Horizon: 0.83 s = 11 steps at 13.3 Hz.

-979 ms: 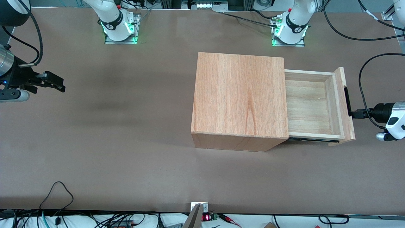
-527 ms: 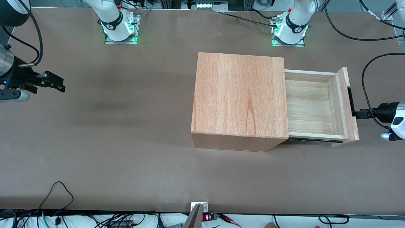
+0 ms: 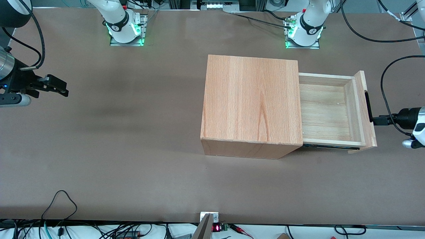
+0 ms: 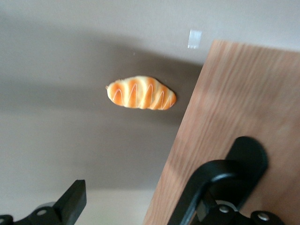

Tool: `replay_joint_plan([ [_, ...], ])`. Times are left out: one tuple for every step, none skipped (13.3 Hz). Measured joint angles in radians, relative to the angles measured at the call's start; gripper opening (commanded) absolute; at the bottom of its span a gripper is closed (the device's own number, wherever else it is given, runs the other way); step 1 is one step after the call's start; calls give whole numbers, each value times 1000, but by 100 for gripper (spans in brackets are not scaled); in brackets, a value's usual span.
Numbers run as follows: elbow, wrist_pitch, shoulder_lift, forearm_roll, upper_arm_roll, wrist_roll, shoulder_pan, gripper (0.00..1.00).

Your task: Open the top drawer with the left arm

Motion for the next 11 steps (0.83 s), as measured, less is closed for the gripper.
replay_joint_plan([
  [18,-3,0,-9,0,-5,3,100],
  [32,-7,0,-22,1,-9,9,100],
  [41,-9,0,-26,1,-11,15,100],
  [47,-9,0,-27,2,-11,21,100],
  [50,-9,0,-27,2,-11,25,100],
  [52,-10,0,-27,1,-11,26,100],
  [56,-16,0,-27,1,-11,26,100],
  [61,-25,-1,-27,-1,-11,25,100],
  [67,-32,-3,-27,-2,-11,25,100],
  [73,-42,-6,-27,-4,-11,25,100],
  [79,-55,-9,-27,-6,-11,24,100],
])
